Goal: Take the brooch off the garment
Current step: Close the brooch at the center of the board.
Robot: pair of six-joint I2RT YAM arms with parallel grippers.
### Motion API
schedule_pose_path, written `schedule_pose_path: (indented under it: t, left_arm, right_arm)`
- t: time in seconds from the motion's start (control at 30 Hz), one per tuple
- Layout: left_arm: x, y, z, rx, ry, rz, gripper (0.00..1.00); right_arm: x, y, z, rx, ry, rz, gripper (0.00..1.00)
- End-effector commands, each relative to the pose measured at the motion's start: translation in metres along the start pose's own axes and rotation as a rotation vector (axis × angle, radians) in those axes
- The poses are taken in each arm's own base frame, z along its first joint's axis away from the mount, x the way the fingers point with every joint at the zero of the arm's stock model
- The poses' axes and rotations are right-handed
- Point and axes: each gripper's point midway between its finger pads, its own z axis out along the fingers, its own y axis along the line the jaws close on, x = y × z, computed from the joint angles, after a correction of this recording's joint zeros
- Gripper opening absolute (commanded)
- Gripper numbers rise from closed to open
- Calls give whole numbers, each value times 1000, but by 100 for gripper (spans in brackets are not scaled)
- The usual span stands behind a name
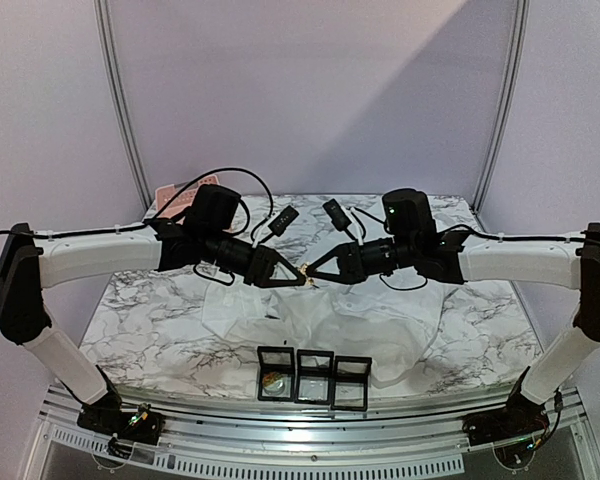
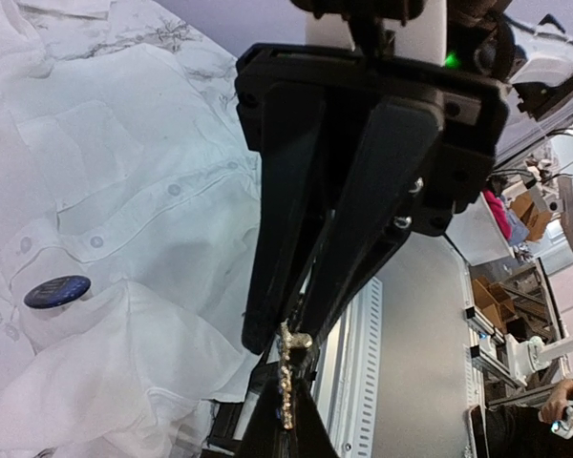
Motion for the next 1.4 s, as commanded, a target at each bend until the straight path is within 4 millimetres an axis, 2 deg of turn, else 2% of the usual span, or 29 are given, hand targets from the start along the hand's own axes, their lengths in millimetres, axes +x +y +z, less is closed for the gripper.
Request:
schedule_pose_path:
  t: [0.0, 0.4, 0.8, 1.03, 1.37]
  left_arm:
    - [-3, -19, 0, 43, 13, 44, 0]
    - [-1, -15, 3, 38, 23, 29, 0]
    - [1, -13, 4, 37, 29, 21, 0]
    - [1, -13, 4, 38, 29, 21, 0]
    - [1, -13, 4, 38, 29, 24, 0]
  right_arm:
    - [-4, -16, -9, 84, -37, 19, 9]
    - [0, 6, -7, -43, 1, -21, 11]
    - [0, 14, -8, -83, 7, -39, 15]
    - [-3, 21, -9, -107, 0, -53, 24]
    - [-6, 29, -18, -108, -33, -86, 43]
